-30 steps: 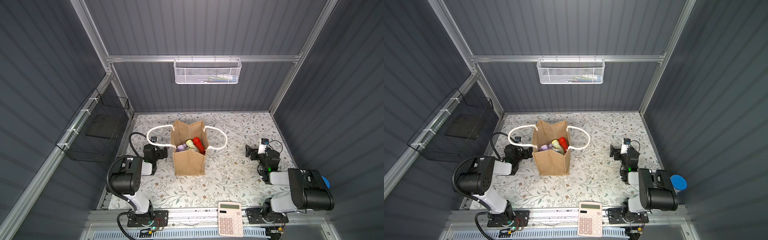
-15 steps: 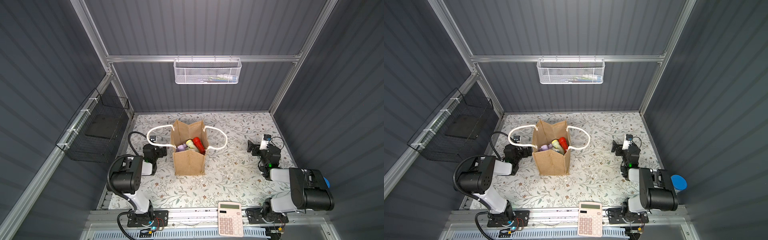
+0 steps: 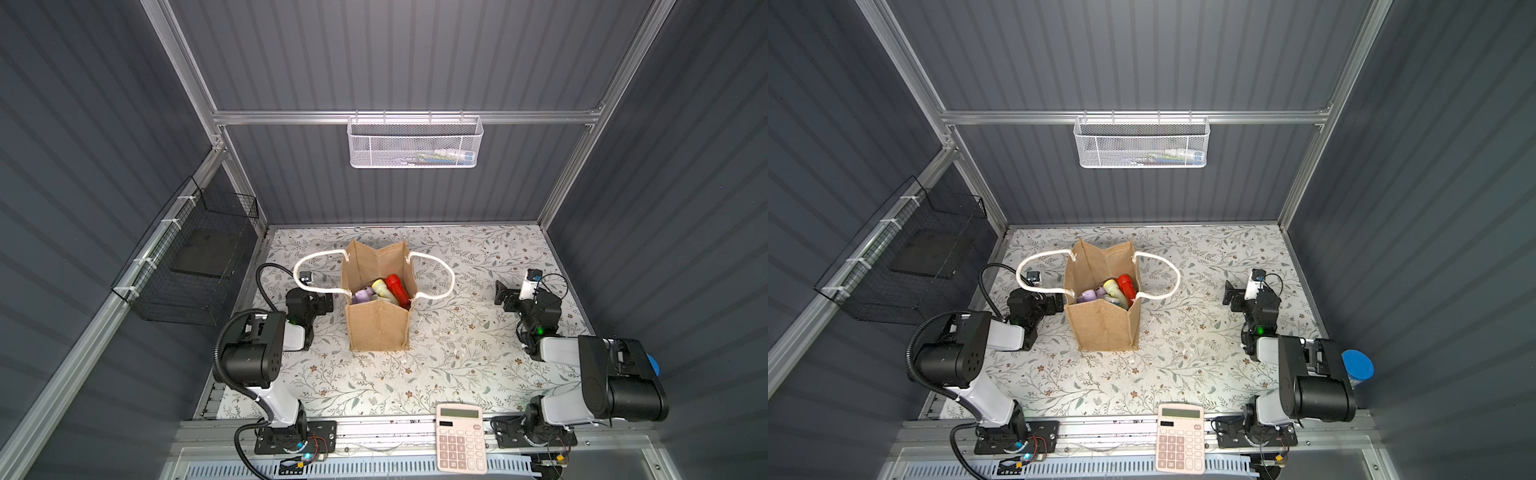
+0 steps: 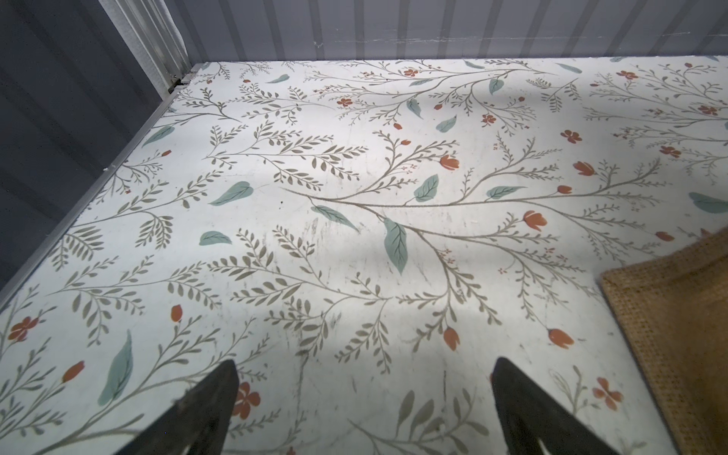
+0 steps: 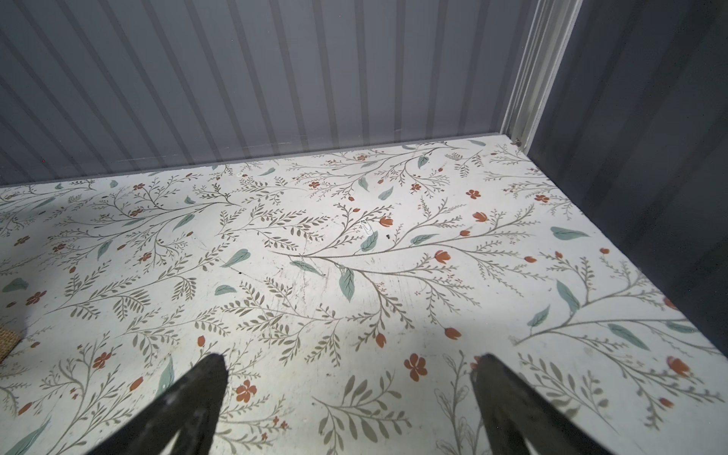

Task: Put the flashlights into the tote bags
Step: Reset both arms

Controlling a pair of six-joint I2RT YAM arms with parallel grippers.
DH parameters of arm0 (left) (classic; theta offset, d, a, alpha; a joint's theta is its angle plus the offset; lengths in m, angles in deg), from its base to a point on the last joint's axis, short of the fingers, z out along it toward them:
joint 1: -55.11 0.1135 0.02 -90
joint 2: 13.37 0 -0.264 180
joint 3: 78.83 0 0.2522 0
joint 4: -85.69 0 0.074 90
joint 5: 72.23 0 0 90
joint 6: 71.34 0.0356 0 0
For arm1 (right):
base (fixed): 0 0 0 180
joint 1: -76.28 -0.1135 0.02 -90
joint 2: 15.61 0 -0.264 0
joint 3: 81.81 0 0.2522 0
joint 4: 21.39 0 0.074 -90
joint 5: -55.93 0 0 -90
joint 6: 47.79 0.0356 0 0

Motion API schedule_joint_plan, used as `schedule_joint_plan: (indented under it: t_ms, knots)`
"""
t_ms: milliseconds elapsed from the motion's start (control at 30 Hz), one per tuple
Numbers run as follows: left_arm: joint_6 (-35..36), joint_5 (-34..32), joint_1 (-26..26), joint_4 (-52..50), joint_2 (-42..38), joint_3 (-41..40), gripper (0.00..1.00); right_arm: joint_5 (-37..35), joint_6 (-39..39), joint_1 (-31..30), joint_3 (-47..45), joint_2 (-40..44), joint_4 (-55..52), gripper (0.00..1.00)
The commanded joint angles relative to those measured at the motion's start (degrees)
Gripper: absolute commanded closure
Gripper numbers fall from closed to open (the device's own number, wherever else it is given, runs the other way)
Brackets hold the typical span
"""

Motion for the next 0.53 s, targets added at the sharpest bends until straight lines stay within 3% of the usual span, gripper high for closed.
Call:
schedule_joint_plan:
  t_ms: [0,300,500]
  knots:
    - [-0.2,-0.63,0.06,1.44,0.68,0.53,0.0,-0.63,0.55,0.13,0.53,-0.32,0.05,0.01]
    - [-0.2,-0.64,0.06,1.44,0.65,0.53,0.0,2.67,-1.25,-0.1,-0.05,-0.4,1.14,0.01]
    - [-0.2,-0.69,0.06,1.44,0.63,0.53,0.0,-0.74,0.03,-0.22,0.55,-0.15,-0.25,0.01]
